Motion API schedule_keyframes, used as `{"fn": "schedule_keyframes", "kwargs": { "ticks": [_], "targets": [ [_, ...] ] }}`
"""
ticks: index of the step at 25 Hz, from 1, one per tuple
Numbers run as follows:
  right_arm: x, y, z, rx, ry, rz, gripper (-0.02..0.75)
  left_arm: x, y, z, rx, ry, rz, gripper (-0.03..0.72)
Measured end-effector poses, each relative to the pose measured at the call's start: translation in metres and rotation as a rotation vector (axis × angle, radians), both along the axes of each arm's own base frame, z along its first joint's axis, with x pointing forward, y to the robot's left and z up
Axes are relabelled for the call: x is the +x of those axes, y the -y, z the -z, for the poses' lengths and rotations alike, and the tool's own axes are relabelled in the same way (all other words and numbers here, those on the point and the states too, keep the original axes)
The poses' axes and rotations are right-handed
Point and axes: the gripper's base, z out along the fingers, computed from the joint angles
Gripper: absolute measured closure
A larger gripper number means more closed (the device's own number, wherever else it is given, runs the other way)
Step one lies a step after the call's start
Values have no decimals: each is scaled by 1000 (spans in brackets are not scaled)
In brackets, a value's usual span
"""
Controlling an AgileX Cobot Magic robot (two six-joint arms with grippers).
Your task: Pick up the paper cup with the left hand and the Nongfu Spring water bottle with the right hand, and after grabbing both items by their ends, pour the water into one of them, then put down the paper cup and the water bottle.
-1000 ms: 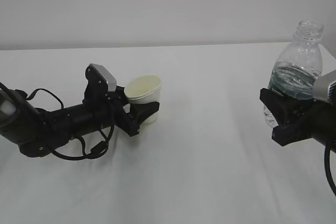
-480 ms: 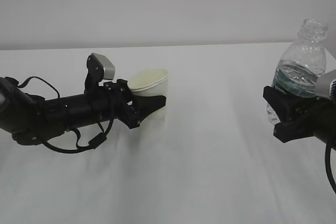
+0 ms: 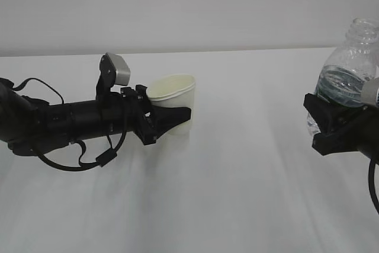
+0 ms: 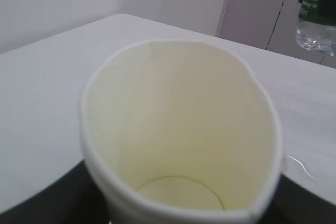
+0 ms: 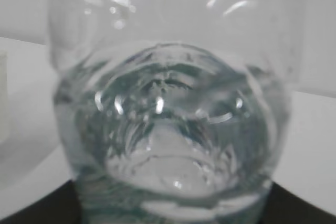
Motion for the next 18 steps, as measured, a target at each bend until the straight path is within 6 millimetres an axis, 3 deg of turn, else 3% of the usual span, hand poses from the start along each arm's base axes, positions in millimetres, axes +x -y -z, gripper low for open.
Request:
{"fn": "schedule_keyframes", "kwargs": {
  "ticks": [18],
  "targets": [
    [0,1,0,3,-3,9,381,-3,4,1,-1,-17,24,247]
  ]
}}
